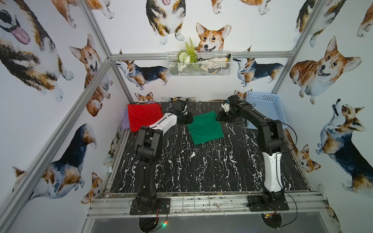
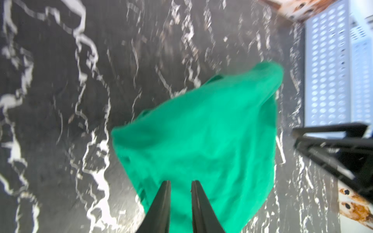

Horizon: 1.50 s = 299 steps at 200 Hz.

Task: Fold and stack t-shirts
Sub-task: Smooth out the T-shirt at the center of the board.

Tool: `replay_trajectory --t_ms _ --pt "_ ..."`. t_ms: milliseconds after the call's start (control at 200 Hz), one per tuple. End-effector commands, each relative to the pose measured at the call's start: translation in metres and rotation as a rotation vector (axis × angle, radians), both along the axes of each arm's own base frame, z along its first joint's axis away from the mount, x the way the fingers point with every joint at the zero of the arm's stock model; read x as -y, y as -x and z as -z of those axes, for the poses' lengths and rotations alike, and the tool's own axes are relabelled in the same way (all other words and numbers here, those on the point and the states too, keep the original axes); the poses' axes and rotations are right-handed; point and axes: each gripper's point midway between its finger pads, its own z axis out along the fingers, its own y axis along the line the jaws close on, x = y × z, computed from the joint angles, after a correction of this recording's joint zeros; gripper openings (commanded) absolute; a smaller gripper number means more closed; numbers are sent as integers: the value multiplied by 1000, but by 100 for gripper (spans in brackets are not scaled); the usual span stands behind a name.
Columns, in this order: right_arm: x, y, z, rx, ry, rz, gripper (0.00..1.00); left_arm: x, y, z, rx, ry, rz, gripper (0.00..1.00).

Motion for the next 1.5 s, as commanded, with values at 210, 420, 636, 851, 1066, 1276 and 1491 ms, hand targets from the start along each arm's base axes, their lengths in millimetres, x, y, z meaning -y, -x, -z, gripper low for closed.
replay_trajectory --t_ms 210,420,636,851,1066,1276,1491 --pt "-35 38 28 -72 -24 -52 57 32 -41 39 -84 51 15 22" --pt "-39 46 54 -132 -15 -52 55 5 -39 63 -127 -115 -48 20" --pt "-27 57 66 -158 21 -11 55 -14 -32 61 -136 -208 -71 18" --pt "-23 80 77 -211 36 17 55 -17 -37 57 -119 -221 -52 18" --pt "-38 111 80 -232 27 0 54 1 -41 53 -93 -144 9 19" --pt "-53 134 82 -244 -2 -1 54 2 -40 54 -96 -141 21 19" --pt "-44 118 52 -151 70 15 54 -4 -30 29 -48 -153 18 19"
